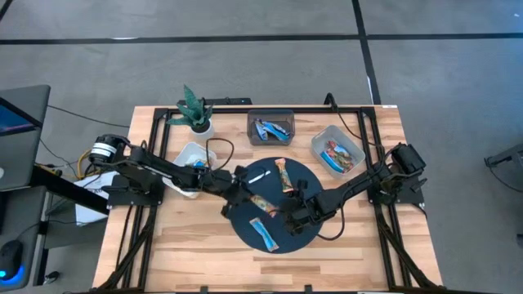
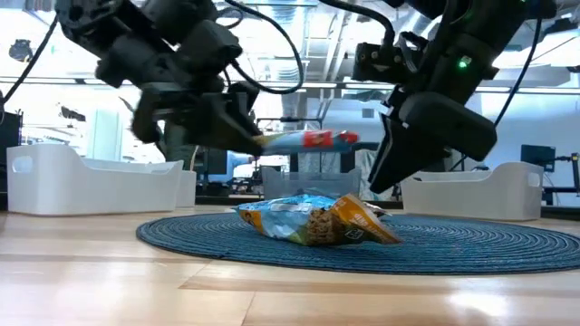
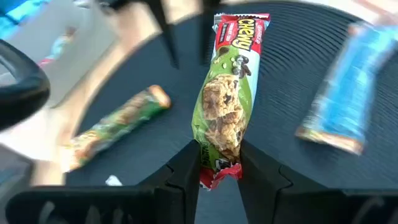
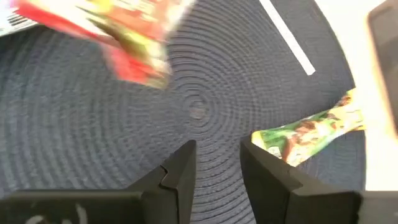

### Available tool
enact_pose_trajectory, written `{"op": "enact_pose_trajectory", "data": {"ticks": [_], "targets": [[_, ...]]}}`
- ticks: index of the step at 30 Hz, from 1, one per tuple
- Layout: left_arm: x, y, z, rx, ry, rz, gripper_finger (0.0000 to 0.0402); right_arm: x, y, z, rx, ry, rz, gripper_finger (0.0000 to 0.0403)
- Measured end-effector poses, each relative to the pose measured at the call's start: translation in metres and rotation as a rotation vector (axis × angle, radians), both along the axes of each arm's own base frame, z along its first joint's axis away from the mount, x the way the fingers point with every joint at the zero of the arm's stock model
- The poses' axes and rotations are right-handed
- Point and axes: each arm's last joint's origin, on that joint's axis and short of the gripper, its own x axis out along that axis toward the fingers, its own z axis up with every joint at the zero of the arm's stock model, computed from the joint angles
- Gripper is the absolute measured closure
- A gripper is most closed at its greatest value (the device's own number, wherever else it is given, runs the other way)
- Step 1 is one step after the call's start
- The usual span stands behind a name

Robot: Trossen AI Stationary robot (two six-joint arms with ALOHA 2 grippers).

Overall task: Pick and place Granola Bars by type
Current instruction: Put the red granola bar into the gray bin

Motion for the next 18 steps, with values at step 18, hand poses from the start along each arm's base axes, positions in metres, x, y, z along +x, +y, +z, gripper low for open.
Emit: {"op": "enact_pose_trajectory", "data": {"ticks": [18], "targets": [[0.002,0.023,-0.01,-0.099,0.084,0.254,0.0315,0.014,-0.011,0.006,-0.006,-0.134,-0.081,0.0264]]}}
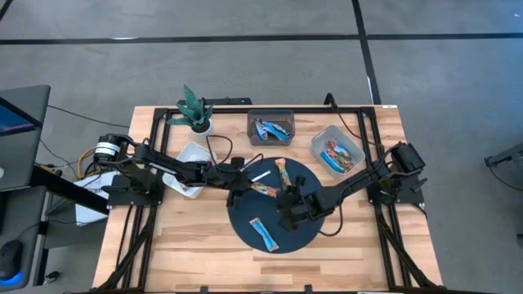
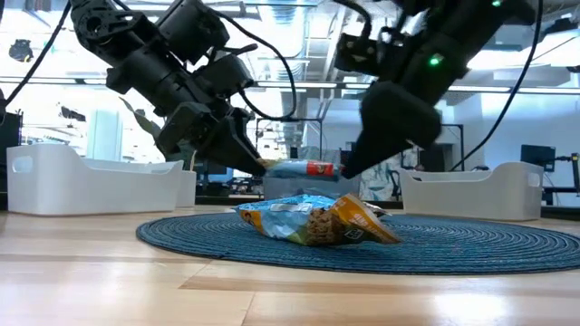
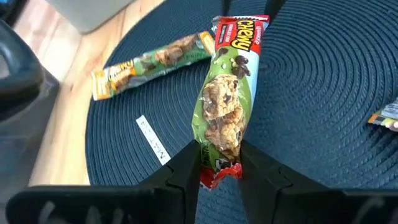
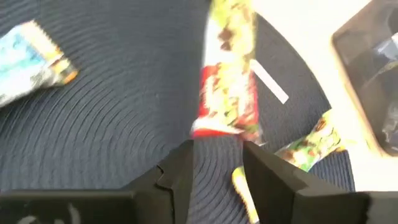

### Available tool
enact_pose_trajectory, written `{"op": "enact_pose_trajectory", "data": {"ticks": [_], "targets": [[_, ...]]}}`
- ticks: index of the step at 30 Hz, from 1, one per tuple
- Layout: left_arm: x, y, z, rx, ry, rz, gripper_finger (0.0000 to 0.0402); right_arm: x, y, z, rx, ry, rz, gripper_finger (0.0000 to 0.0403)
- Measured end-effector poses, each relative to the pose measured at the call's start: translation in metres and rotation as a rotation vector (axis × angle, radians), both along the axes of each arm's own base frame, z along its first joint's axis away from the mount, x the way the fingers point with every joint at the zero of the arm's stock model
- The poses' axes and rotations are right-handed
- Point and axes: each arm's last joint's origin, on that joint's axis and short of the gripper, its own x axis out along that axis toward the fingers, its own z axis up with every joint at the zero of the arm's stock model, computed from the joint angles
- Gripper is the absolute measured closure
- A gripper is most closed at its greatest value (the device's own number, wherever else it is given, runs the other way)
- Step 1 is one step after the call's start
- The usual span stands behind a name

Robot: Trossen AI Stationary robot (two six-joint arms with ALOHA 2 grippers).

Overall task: Pick and place Granola Bars by type
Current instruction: Put the red granola bar into the gray bin

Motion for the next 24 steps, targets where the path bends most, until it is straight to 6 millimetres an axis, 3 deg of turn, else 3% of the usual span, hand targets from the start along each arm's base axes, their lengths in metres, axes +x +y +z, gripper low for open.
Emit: {"op": "enact_pose_trajectory", "data": {"ticks": [11,20,24], "targets": [[-0.001,0.0,-0.002,-0.011,0.019,0.011,0.0248,0.021,-0.02,0.004,0.139,-0.058,0.099,0.014],[-0.002,0.0,-0.003,-0.029,0.035,0.02,0.0221,0.032,-0.032,0.009,0.212,-0.144,0.115,0.0132],[-0.007,-0.003,-0.009,-0.043,0.116,-0.098,0.0223,0.036,-0.031,0.012,0.26,-0.175,0.182,0.0132]]}}
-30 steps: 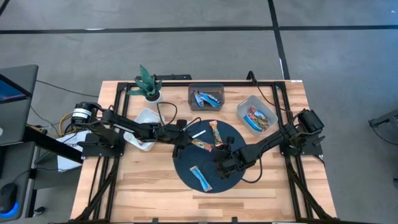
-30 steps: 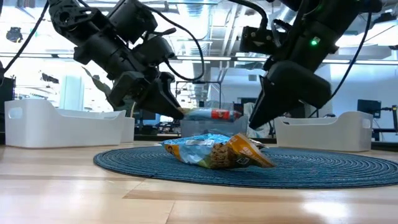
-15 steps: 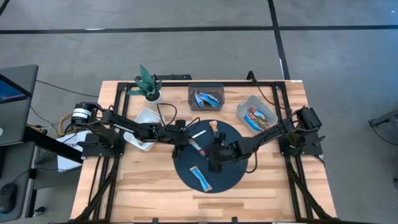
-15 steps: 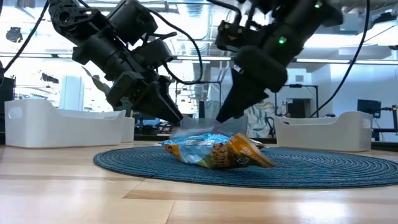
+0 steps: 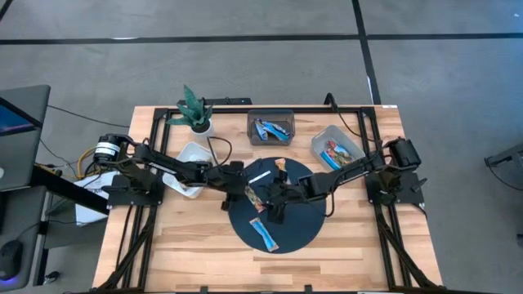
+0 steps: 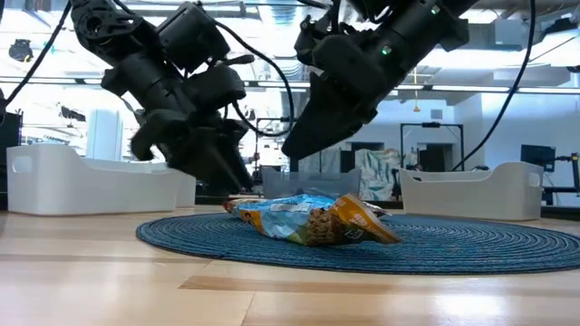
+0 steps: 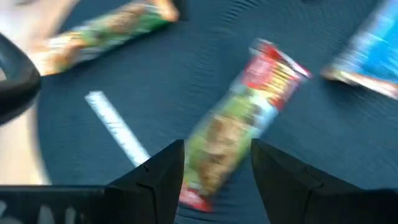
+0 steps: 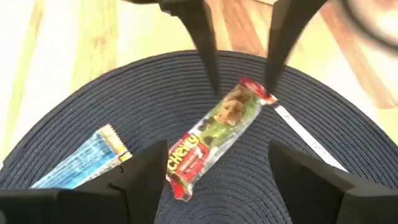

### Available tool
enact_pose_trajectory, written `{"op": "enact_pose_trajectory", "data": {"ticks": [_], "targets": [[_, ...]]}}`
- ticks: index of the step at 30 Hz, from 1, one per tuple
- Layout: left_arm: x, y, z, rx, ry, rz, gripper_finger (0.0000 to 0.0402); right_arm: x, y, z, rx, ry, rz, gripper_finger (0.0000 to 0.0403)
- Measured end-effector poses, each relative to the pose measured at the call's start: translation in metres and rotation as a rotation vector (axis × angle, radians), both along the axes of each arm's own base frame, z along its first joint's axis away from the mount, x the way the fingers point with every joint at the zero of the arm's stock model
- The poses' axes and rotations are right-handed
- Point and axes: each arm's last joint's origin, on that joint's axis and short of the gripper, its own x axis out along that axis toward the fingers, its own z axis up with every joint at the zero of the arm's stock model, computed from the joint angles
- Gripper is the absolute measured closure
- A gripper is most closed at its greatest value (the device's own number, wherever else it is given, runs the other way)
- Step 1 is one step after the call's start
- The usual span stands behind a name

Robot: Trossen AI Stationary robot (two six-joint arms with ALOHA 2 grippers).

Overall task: Pick and place Granola Bars by type
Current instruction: Put the red granola bar into the gray bin

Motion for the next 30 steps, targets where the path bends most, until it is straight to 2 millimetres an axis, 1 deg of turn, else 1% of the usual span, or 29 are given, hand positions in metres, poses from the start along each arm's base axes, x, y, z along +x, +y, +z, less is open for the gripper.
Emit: {"op": "enact_pose_trajectory", "data": {"ticks": [3,5,11,15,22,27,30], "targets": [[-0.001,-0.002,-0.004,0.006,0.029,-0.098,0.0223,0.0,0.0,0.0,-0.007,0.003,0.009,0.0132],[-0.001,-0.003,-0.008,0.029,0.038,-0.118,0.0223,-0.001,0.0,0.0,-0.008,0.007,0.009,0.0132],[0.012,-0.001,-0.028,0.157,0.016,-0.092,0.0223,-0.001,0.0,-0.001,-0.014,0.018,0.006,0.0132],[0.02,0.001,-0.032,0.2,0.018,-0.041,0.0223,-0.002,0.0,-0.002,-0.016,0.029,0.006,0.0132],[0.028,0.005,-0.025,0.11,0.003,0.096,0.0223,-0.007,-0.002,-0.009,-0.004,0.061,-0.031,0.0132],[0.032,0.005,-0.02,0.011,-0.039,0.18,0.0223,-0.012,-0.003,-0.018,0.019,0.036,-0.052,0.0132],[0.033,0.004,-0.02,-0.028,-0.047,0.198,0.0223,-0.013,-0.003,-0.021,0.035,0.017,-0.063,0.0132]]}}
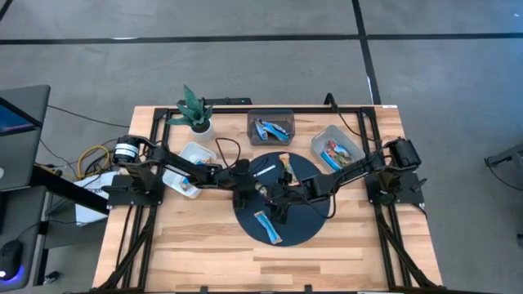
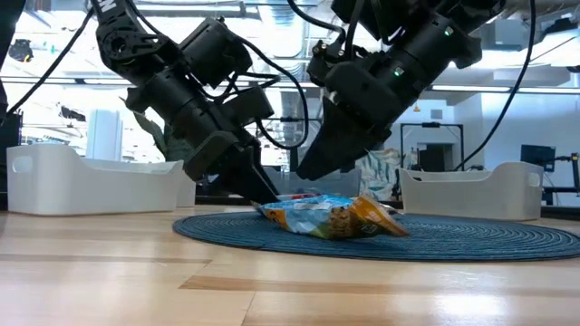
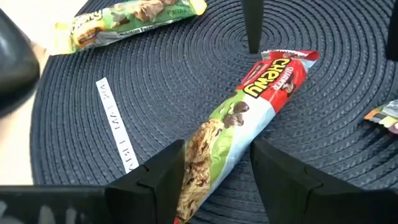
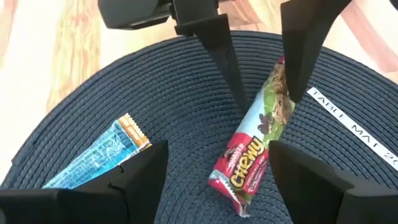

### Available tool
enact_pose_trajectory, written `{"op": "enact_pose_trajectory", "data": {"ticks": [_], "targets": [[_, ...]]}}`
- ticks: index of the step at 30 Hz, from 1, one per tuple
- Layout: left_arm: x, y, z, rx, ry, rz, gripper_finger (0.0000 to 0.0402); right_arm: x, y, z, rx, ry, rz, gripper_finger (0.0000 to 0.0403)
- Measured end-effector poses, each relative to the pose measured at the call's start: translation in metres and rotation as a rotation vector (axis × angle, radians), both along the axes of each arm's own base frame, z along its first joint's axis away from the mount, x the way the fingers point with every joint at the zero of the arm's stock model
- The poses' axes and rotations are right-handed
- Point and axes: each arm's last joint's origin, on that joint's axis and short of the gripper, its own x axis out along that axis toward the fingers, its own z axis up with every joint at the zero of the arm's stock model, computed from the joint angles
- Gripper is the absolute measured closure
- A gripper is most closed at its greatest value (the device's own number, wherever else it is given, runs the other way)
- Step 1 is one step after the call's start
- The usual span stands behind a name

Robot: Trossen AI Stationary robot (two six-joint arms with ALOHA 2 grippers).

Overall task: Pick and place Granola Bars by type
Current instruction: Put the red granola bar into the gray bin

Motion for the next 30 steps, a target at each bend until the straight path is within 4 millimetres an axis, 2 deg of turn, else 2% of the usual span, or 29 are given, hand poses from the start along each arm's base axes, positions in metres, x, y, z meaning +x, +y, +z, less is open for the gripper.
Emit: {"op": "enact_pose_trajectory", "data": {"ticks": [7,13,17,21,23,25,30], "targets": [[0.0,-0.001,0.0,-0.051,-0.01,0.025,0.0223,0.0,0.0,0.0,0.003,-0.007,-0.003,0.0132],[0.001,-0.004,0.001,-0.134,-0.009,-0.056,0.0223,0.0,0.0,0.0,0.004,-0.007,-0.003,0.0132],[0.001,-0.005,0.001,-0.125,-0.007,-0.109,0.0223,0.0,0.0,0.0,0.004,-0.006,-0.003,0.0132],[0.001,-0.007,0.004,-0.081,-0.019,-0.149,0.0223,0.005,0.001,-0.02,0.002,0.015,-0.001,0.0132],[0.0,-0.01,0.007,-0.063,-0.026,-0.166,0.0223,0.013,0.001,-0.031,-0.001,0.022,0.002,0.0132],[0.0,-0.012,0.01,-0.05,-0.031,-0.182,0.0223,0.011,-0.001,-0.041,-0.013,0.068,-0.006,0.0132],[-0.001,-0.014,0.012,-0.02,-0.031,-0.182,0.0223,0.019,-0.003,-0.045,-0.008,0.066,-0.025,0.0132]]}}
